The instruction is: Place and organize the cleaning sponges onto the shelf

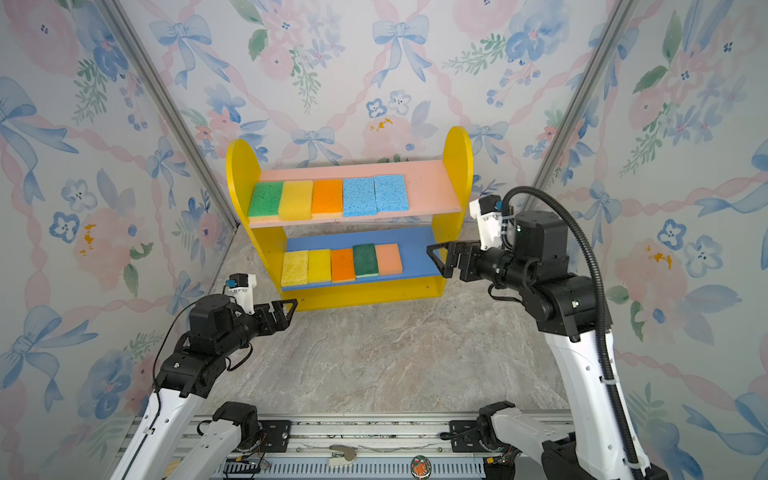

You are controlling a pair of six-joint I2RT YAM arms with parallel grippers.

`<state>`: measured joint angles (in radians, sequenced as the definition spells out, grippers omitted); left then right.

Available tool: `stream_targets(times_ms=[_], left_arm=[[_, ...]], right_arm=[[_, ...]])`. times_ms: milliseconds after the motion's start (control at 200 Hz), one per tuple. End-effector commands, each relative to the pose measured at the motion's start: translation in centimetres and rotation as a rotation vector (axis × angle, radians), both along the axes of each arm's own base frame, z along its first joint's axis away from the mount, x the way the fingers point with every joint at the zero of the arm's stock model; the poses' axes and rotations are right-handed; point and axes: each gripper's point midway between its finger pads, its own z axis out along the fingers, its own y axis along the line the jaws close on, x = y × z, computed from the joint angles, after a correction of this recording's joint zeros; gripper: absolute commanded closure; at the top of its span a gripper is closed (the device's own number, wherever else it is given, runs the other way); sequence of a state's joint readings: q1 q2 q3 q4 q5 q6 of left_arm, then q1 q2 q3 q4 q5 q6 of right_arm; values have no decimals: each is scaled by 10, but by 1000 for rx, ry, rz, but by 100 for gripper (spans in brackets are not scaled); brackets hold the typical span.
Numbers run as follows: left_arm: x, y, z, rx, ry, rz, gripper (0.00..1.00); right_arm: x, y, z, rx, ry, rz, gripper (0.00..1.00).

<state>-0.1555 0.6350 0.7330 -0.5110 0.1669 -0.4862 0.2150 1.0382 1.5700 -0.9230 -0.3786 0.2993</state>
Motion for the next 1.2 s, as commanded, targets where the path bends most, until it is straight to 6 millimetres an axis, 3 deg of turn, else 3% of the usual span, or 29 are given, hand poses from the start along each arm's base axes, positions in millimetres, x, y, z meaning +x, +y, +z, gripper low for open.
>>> stream_targets(times_ms=[0,170,290,435,575,730,890,910,1045,1195], left_arm=[[3,43,-5,69,42,244,2],[10,78,-23,118,123,416,2],[13,116,-39,138,192,571,2],[24,153,-60,213,303,700,2],[45,169,-66,289,296,731,2],[75,170,-75,323,241,684,2],[95,176,-77,386,116,670,2],[92,176,-84,397,110,665,2],[87,174,-85,453,-58,654,2],[74,157,-91,452,-230,587,2]], right_arm=[[10,-42,-43,-40,19,-197,3],[10,-100,-91,-139,-24,-459,3],[21,-140,-117,-226,-11,-620,3],[45,-165,-142,-232,10,-695,3],[72,-164,-164,-289,-101,-643,3],[100,-167,-204,-345,-67,-601,3],[127,-165,-224,-368,-104,-560,3],[130,-165,-227,-369,-109,-556,3],[149,-152,-249,-340,-124,-524,3],[155,-136,-268,-375,-130,-469,3]])
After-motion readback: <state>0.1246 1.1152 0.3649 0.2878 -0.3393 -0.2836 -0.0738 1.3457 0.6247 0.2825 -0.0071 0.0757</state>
